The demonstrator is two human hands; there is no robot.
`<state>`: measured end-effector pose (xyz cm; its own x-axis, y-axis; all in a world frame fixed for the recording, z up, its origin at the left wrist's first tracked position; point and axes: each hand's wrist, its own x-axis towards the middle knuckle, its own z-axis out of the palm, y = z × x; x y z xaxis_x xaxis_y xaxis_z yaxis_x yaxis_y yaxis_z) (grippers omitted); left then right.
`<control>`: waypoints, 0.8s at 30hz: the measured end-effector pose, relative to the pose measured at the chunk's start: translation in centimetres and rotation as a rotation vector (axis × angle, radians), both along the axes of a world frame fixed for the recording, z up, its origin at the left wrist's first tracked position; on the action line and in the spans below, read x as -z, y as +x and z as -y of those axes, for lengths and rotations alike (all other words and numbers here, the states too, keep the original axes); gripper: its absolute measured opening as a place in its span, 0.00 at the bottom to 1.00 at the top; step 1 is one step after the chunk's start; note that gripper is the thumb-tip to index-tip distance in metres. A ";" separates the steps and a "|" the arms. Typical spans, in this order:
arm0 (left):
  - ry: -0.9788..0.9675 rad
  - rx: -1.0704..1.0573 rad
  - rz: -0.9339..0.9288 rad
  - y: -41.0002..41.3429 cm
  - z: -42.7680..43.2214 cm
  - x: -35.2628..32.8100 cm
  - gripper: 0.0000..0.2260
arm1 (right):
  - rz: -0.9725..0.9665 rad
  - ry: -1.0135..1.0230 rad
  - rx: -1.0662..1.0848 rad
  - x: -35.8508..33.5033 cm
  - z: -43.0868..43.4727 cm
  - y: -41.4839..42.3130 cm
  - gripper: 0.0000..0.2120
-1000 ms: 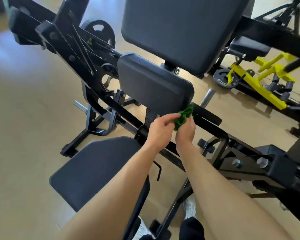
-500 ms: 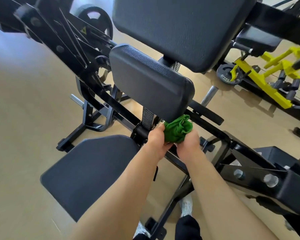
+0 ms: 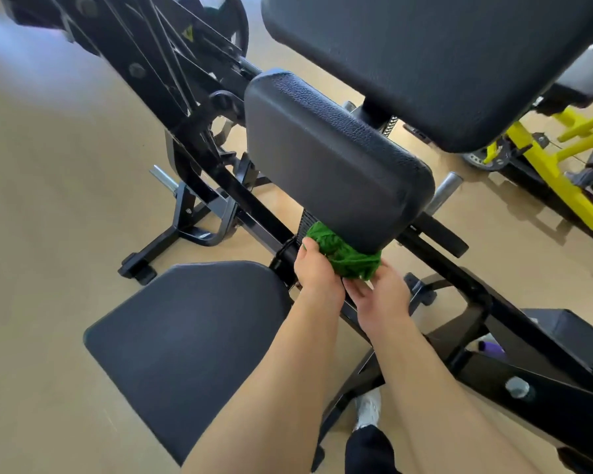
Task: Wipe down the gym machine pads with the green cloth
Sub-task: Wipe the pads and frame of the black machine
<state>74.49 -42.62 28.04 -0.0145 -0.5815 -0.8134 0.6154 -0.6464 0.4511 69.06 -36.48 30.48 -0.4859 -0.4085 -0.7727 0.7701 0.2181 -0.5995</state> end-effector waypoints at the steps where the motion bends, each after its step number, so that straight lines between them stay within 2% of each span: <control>1: -0.025 0.031 -0.017 -0.2 -0.2 0.0 0.15 | 0.025 0.014 -0.003 0.1 -0.1 -0.1 0.17; 4: -0.039 0.130 -0.125 -1.5 -1.3 0.3 0.14 | 0.063 0.003 0.043 -0.9 -0.7 -0.6 0.17; 8: -0.003 0.113 -0.294 -2.4 -2.3 0.7 0.15 | 0.021 -0.010 0.088 -2.2 -0.5 -1.2 0.17; 10: -0.006 0.049 -0.323 -2.5 -1.7 1.2 0.14 | -0.050 0.034 0.099 -2.0 0.1 -1.1 0.19; 14: 0.032 -0.040 -0.301 -2.1 0.2 1.1 0.13 | -0.151 0.121 0.064 -1.1 0.8 -0.6 0.16; 17: 0.069 -0.070 -0.283 -1.4 2.2 1.3 0.11 | -0.209 0.258 -0.120 0.5 1.1 -0.2 0.13; 20: 0.057 -0.113 -0.277 -0.2 4.9 1.0 0.10 | -0.168 0.379 -0.287 1.9 1.0 1.3 0.13; 24: 0.010 -0.174 -0.238 2.0 9.0 0.7 0.10 | -0.290 0.368 -0.442 2.4 1.2 3.1 0.16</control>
